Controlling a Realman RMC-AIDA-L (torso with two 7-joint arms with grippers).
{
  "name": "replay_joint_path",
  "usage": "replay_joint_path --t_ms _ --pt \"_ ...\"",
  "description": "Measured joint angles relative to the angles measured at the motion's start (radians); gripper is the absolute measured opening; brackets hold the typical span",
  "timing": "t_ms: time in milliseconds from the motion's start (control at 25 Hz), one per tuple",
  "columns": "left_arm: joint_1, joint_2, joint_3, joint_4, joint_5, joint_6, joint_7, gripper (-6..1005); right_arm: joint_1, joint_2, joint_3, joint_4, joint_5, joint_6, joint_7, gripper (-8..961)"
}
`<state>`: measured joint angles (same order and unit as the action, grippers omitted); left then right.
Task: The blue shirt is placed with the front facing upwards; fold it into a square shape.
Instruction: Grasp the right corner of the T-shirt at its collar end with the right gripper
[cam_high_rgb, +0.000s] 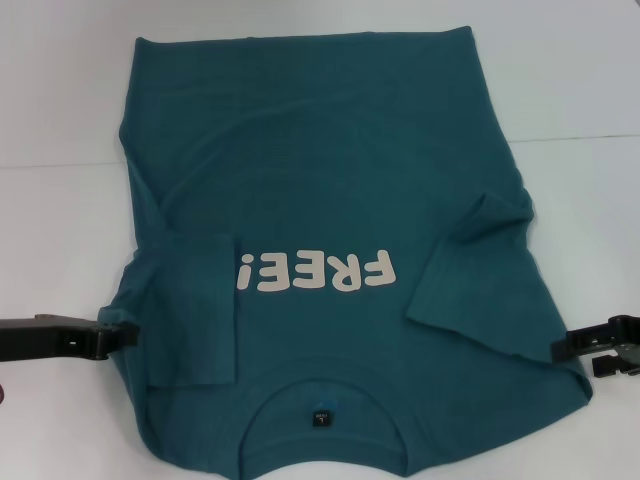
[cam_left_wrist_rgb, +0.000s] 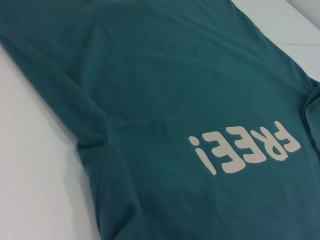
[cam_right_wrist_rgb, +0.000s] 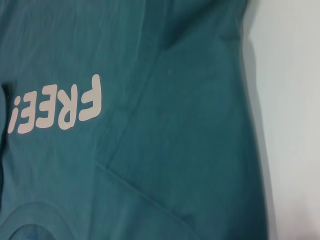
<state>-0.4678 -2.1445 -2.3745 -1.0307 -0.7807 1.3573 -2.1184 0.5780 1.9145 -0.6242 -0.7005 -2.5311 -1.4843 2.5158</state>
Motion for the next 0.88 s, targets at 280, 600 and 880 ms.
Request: replay_joint_path --t_ms 280,600,880 --pt "0.000 0.001 0.000 0.000 0.000 0.000 0.000 6 0.004 0.010 -0.019 0.011 0.001 0.025 0.002 840" --pt "0.000 0.002 0.000 0.000 0.000 0.000 0.000 7 0.021 0.029 -0.022 0.017 0.000 0.031 0.003 839" --pt "0.003 0.002 0.000 0.000 0.000 0.000 0.000 7 0.030 0.031 -0.032 0.037 -0.006 0.034 0.005 756"
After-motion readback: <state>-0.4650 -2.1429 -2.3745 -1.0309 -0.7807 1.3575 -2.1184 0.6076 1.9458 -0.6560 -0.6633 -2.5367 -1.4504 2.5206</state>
